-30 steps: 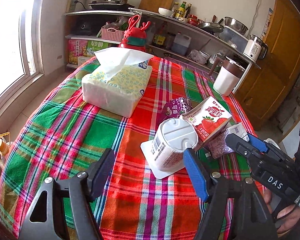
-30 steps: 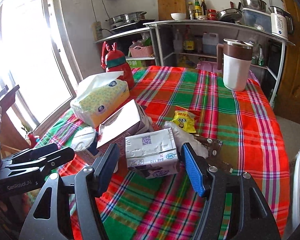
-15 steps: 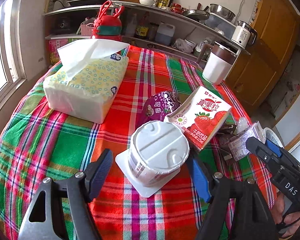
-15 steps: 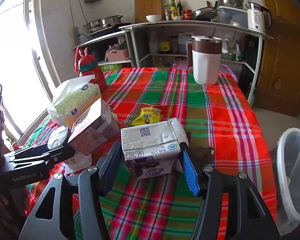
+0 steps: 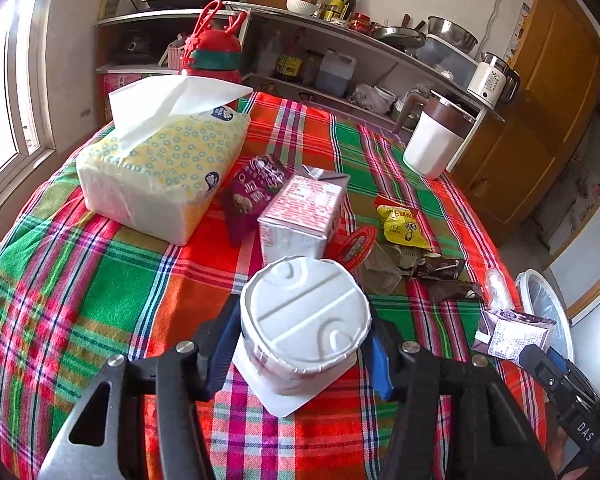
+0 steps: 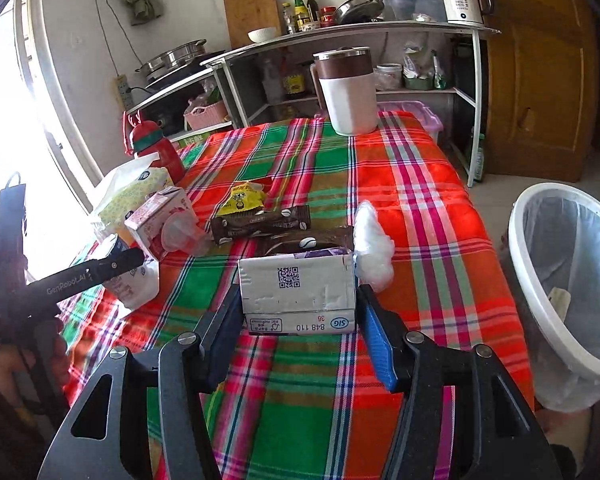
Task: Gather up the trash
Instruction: 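Grasp the white yogurt cup with the left gripper while the right gripper grasps the purple-white milk carton, then carry the yogurt cup and milk carton over the bin and open both grippers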
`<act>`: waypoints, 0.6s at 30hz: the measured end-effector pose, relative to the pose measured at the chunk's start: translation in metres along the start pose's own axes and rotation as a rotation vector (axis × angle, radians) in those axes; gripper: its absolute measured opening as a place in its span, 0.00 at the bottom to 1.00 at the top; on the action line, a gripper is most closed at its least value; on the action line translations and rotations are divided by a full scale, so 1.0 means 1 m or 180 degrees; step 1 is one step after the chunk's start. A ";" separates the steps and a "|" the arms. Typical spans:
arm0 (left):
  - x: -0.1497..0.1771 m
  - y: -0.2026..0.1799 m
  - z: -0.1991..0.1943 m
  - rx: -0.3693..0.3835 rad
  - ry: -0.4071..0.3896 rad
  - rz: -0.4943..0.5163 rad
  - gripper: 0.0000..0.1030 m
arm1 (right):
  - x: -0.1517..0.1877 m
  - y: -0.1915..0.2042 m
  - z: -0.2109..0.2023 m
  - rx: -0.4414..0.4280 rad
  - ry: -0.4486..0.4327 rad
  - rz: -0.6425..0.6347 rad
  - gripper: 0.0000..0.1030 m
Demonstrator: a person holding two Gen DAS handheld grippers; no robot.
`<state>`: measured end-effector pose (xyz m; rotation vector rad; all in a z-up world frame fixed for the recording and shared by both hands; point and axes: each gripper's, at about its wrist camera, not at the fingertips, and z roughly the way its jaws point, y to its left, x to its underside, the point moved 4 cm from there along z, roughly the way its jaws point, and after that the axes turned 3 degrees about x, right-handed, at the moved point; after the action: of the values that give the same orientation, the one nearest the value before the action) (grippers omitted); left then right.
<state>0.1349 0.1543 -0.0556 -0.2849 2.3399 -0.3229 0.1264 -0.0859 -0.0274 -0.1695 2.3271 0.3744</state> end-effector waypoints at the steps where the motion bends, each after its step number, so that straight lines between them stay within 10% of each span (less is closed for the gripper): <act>1: 0.002 -0.001 -0.003 -0.0028 -0.0005 -0.0018 0.56 | 0.001 -0.002 -0.002 -0.0056 -0.0001 0.0017 0.55; 18: 0.020 -0.068 -0.041 0.0015 -0.0122 0.0253 0.56 | -0.006 -0.017 -0.033 -0.0514 -0.0246 0.0072 0.55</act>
<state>0.1000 0.0907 -0.0192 -0.1933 2.3055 -0.2818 0.1122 -0.1123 -0.0052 -0.2038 2.2242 0.5706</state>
